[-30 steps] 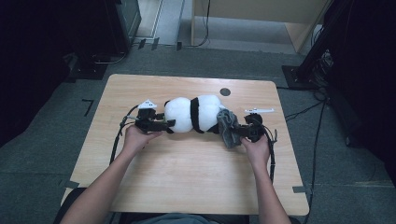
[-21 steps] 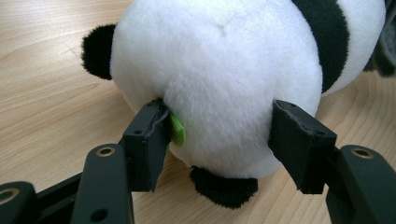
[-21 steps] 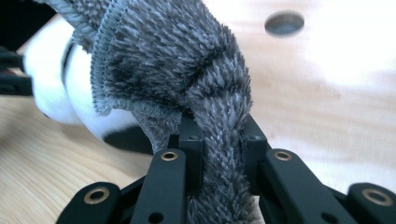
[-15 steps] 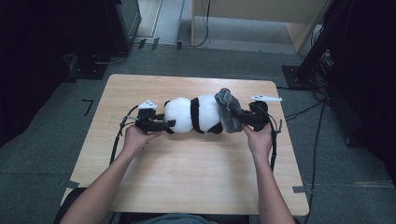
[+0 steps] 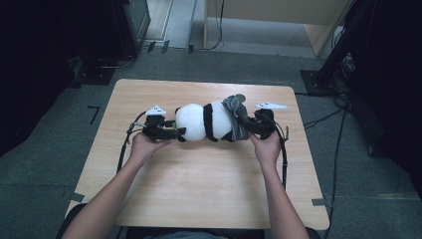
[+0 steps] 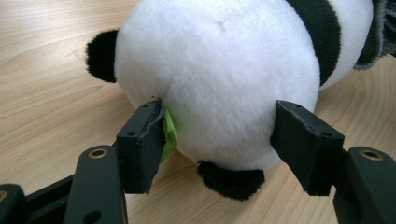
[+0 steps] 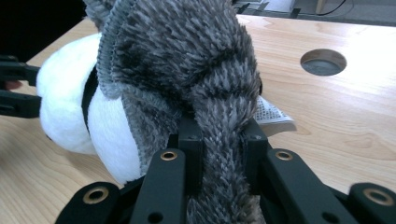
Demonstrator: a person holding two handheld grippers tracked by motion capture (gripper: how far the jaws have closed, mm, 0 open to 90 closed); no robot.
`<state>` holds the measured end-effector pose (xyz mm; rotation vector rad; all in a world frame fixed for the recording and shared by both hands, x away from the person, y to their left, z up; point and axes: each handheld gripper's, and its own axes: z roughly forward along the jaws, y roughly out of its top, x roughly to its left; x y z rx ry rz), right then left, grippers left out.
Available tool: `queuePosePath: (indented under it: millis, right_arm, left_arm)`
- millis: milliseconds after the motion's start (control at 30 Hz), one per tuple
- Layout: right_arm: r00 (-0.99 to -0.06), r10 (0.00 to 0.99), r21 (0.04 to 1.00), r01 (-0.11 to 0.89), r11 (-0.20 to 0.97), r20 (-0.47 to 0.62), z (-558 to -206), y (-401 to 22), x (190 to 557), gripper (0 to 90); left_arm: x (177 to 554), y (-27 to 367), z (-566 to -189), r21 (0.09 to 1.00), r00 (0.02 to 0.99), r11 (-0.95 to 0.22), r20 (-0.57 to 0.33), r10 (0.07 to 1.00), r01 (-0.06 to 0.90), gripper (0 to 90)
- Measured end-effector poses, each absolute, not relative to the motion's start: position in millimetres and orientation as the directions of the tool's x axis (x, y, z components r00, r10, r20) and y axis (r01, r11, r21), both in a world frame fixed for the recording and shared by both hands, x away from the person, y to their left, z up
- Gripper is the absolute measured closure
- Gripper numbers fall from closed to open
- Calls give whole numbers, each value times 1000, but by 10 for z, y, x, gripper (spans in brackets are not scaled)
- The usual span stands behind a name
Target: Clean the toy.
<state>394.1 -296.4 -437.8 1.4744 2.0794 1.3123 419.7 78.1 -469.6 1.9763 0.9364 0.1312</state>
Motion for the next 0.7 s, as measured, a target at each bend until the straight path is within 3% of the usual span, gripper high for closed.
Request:
queuePosePath:
  millis: [233, 700]
  right_arm:
    - [-450, 855, 786, 612, 84, 259, -4362, -2986, 3967, 767]
    - [-463, 843, 777, 623, 91, 273, -4351, -3007, 4009, 764]
  left_arm:
    - [4285, 880, -4537, 778, 725, -350, -188, 662, 522, 349]
    - [4652, 874, -4474, 796, 787, -361, -219, 577, 486, 346]
